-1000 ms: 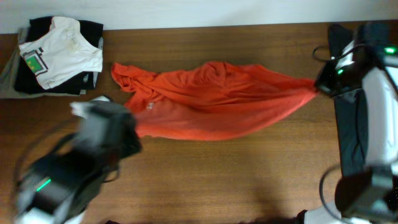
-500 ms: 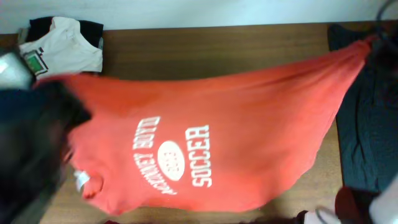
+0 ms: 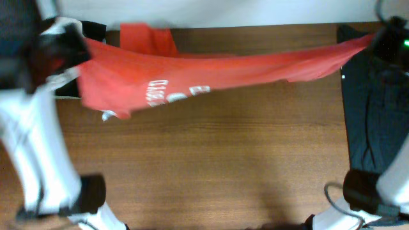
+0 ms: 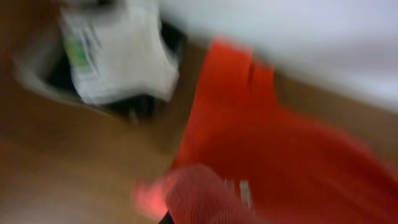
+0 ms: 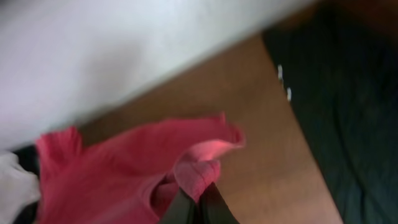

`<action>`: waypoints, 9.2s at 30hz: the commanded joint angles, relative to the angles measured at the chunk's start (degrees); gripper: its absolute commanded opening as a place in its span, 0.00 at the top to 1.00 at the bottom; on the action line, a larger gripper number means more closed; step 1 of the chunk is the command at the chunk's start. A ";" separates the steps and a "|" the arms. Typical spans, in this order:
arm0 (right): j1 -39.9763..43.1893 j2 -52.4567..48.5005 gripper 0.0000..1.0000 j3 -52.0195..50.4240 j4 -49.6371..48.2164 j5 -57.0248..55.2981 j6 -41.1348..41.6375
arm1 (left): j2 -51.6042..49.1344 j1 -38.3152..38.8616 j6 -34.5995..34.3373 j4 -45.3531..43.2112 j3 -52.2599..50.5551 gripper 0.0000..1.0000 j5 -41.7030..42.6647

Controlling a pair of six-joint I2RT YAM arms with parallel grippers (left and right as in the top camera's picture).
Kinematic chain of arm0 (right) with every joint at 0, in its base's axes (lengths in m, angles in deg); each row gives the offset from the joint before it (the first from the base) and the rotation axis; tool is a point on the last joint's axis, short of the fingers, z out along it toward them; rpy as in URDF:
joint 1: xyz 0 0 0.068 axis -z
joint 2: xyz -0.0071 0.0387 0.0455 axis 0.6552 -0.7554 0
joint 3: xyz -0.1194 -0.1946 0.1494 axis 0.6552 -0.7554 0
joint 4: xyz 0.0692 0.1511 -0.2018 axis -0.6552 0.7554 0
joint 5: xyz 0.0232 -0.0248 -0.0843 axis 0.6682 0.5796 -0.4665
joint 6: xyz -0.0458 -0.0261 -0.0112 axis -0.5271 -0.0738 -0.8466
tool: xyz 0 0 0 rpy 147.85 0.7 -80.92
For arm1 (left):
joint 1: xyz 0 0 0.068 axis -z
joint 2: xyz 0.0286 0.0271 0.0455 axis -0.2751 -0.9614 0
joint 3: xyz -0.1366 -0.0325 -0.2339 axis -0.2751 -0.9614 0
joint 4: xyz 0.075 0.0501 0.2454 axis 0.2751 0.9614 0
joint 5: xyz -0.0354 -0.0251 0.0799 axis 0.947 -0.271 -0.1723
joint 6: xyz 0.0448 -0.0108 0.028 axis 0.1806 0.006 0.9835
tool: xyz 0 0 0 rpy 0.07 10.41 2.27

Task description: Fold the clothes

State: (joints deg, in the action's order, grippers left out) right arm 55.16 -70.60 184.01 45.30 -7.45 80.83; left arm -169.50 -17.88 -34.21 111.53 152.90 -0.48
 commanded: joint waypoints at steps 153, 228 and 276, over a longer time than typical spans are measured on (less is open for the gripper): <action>-10.08 16.94 0.01 -86.36 -30.49 -9.11 4.44 | -20.72 1.75 17.00 -36.17 -26.86 0.01 20.63; -0.57 -16.90 0.96 -38.34 -20.33 -5.38 -8.81 | -23.61 3.82 18.43 -21.05 -25.59 0.99 5.81; 0.76 8.15 0.76 -78.93 -29.97 -4.44 0.52 | 2.23 -3.58 17.18 -27.06 -74.62 0.99 23.34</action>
State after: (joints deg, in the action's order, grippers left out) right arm 59.79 -62.66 108.15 18.32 -12.65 81.57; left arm -167.22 -25.49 -18.71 84.82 77.84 20.89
